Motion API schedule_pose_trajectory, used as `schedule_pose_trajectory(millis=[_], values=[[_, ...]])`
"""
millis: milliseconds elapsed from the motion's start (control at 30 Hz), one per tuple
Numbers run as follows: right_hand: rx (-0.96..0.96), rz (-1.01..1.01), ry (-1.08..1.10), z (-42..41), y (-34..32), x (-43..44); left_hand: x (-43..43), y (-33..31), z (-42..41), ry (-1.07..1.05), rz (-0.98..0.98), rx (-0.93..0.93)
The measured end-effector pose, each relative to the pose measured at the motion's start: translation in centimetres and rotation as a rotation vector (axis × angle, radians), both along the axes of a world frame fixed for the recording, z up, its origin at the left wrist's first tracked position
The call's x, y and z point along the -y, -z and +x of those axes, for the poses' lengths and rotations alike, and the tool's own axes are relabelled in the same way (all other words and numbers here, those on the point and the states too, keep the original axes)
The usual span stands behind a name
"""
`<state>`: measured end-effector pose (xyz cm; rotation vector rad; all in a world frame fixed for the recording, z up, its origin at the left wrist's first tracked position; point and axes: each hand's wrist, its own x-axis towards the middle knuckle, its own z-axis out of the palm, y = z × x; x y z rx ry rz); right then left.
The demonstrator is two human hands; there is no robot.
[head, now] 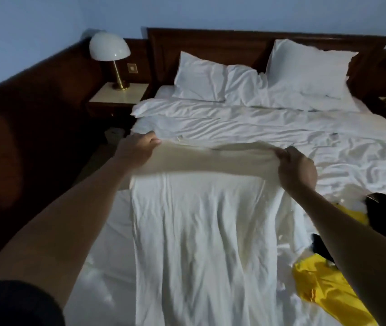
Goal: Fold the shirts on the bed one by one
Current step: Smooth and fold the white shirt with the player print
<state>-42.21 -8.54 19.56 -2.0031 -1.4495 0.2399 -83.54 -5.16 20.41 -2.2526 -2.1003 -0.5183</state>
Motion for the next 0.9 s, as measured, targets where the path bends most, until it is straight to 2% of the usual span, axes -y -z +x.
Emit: schedule_pose_trajectory(millis=[200, 433, 700, 900], values=[[0.054, -0.127, 0.022, -1.6, 7.8, -7.4, -8.8, 8.4, 0.2, -0.008, -0.032, -0.136], [0.079, -0.238, -0.007, -1.2, 17.8, -16.3, -16.9, 20.1, 0.1, 0.02, -0.124, -0.171], [0.084, -0.31, -0.049, -1.9, 29.8, -22.7, -21.1, 32.9, -0.1, -0.036, -0.291, -0.203], [0.106, -0.357, -0.082, -2.5, 36.0, -25.2, -22.5, 39.7, -0.5, -0.043, -0.309, -0.222]])
